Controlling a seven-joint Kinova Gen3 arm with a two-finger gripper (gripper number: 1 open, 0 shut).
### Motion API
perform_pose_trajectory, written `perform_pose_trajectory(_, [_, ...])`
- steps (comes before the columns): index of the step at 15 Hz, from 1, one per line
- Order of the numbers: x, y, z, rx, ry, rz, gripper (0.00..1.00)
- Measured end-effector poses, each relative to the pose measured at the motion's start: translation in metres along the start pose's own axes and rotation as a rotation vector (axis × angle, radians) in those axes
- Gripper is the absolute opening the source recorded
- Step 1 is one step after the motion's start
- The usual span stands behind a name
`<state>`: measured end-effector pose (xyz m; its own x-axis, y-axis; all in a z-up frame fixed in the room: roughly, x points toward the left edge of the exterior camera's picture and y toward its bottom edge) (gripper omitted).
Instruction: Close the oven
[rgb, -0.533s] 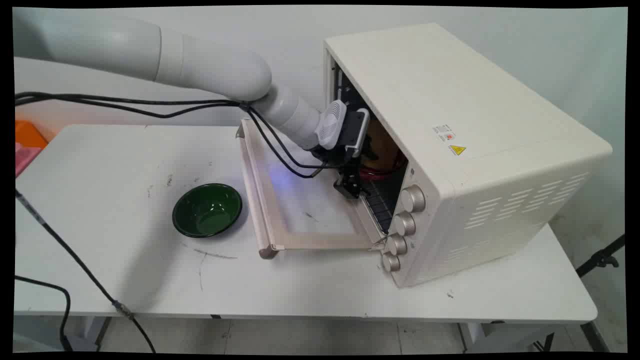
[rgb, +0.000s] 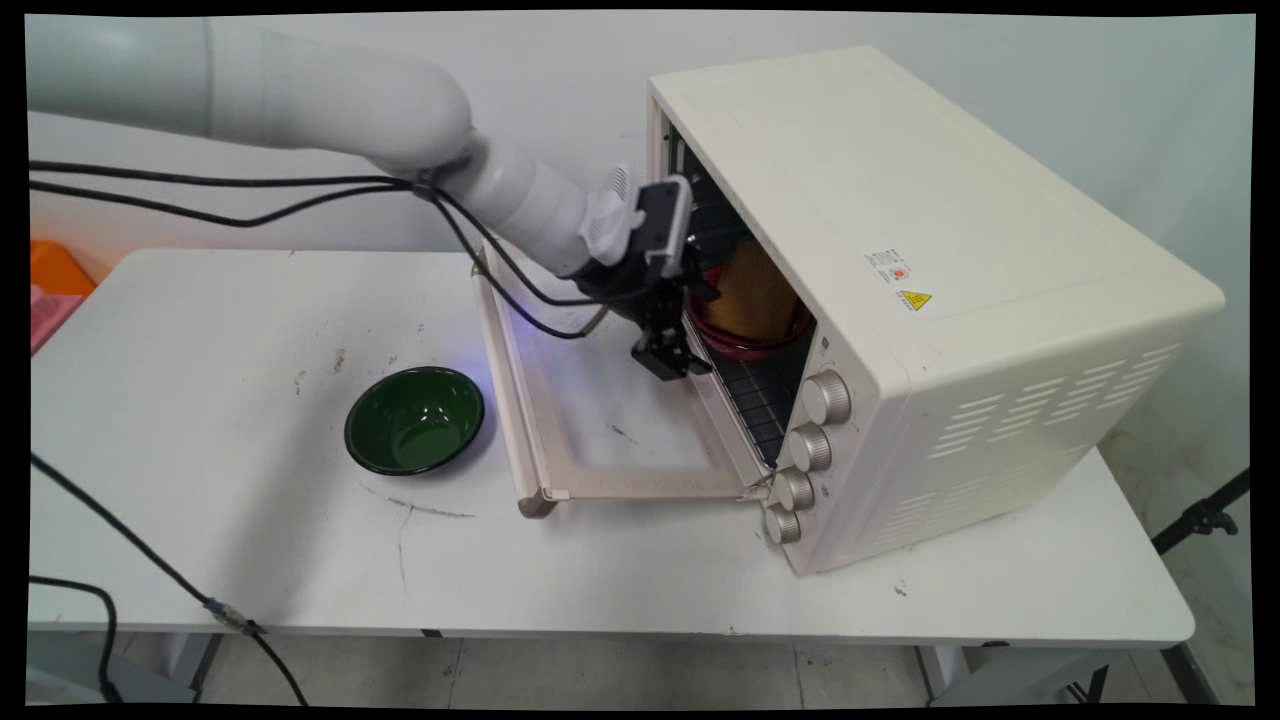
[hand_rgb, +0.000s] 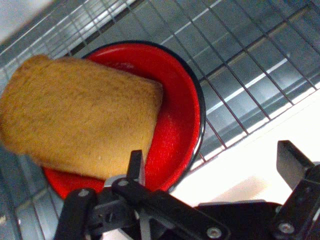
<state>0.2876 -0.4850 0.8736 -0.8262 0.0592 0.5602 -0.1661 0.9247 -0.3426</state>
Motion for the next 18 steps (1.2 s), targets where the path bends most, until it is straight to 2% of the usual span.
perform_pose_trajectory(5, [-0.013, 0.01, -0.06, 0.024, 0.019, -0.201, 1.0])
perform_pose_trajectory(7, [-0.02, 0.015, -0.078, 0.031, 0.022, -0.256, 1.0])
perform_pose_trajectory(10, [-0.04, 0.029, -0.114, 0.041, 0.024, -0.362, 1.0])
perform_pose_trajectory(15, [-0.077, 0.059, -0.166, 0.031, 0.011, -0.477, 1.0])
perform_pose_trajectory(18, [-0.096, 0.074, -0.189, 0.022, -0.004, -0.508, 1.0])
